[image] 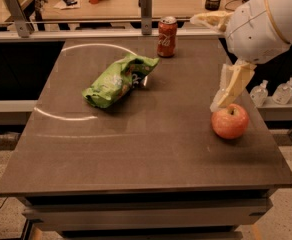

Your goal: Move green rice chip bag near apple

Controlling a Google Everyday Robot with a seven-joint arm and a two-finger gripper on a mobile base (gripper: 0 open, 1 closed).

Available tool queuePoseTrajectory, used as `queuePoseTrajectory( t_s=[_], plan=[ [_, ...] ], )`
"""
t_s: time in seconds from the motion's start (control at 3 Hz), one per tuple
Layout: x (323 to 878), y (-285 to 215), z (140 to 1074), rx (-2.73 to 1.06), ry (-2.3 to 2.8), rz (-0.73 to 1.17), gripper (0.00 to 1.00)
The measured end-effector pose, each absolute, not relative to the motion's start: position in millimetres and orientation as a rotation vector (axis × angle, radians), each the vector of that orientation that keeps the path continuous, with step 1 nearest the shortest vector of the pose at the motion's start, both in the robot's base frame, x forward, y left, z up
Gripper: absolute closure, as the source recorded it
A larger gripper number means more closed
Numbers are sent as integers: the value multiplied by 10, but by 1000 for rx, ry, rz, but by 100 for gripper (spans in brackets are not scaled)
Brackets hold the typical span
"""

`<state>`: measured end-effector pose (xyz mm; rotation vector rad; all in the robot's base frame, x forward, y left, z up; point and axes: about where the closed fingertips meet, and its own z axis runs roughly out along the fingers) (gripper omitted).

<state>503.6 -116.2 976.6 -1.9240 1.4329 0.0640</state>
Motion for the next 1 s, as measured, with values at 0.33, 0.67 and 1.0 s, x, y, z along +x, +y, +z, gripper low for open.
queuePoseTrajectory(
  t_s=[0.33,0.67,1.0],
  plan=[
    [5201,-924,9784,-1948,1333,54,0],
    [5489,-675,9762,-1970,1234,29,0],
    [5750,-438,9690,-2039,1117,-24,0]
  ],
)
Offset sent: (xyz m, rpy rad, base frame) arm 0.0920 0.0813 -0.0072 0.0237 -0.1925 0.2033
